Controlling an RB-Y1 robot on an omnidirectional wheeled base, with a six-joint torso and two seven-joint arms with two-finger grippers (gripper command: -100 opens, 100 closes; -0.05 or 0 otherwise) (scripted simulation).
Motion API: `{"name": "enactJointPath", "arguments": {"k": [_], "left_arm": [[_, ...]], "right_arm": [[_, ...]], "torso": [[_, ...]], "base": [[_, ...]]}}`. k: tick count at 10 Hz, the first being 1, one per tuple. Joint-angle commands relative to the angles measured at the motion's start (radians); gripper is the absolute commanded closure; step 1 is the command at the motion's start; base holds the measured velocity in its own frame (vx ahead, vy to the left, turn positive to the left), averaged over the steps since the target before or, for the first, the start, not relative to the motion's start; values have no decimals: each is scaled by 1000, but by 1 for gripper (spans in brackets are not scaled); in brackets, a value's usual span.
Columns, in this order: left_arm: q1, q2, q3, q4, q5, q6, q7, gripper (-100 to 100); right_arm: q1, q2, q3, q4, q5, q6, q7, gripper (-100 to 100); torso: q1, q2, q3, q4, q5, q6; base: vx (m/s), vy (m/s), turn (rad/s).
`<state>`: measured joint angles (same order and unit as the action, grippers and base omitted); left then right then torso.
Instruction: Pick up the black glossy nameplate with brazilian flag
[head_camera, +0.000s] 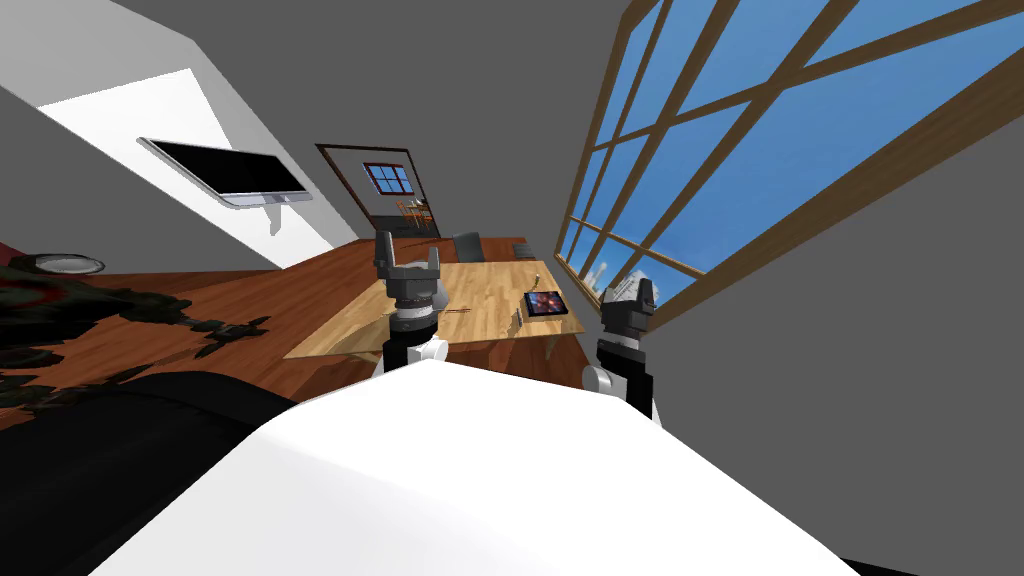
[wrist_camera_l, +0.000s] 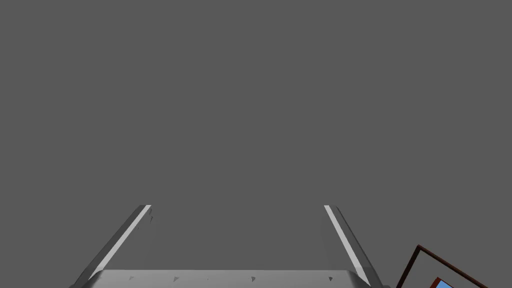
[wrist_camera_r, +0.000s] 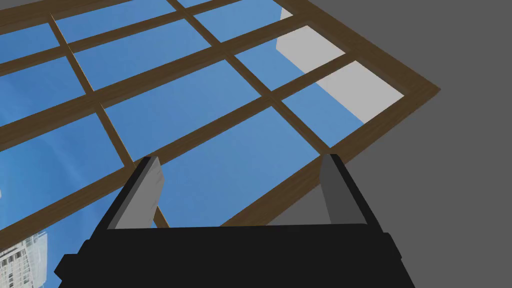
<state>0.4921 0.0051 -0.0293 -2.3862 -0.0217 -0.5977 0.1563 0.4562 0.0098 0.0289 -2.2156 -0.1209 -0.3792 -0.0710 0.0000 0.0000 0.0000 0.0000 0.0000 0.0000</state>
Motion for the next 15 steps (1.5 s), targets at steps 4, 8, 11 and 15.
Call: {"name": "enactJointPath", "arguments": {"k": [4,8,11,15], "left_arm": [[0,0,0,0,0,0,0,0],[0,0,0,0,0,0,0,0],[0,0,0,0,0,0,0,0],[0,0,0,0,0,0,0,0]], "right_arm": [[22,-97,1,27,74,53,40,-100],[61,-151,-1,75,182,131,106,-100],[104,-184,-5,129,276,205,173,-100],[139,-207,-11,173,354,260,226,-100]], "torso": [[-2,1,0,0,0,0],[-1,1,1,0,0,0],[-1,1,1,0,0,0],[0,1,0,0,0,0]], "base": [[-12,-15,48],[-21,-15,105],[-21,-11,187],[-9,-2,133]]}}
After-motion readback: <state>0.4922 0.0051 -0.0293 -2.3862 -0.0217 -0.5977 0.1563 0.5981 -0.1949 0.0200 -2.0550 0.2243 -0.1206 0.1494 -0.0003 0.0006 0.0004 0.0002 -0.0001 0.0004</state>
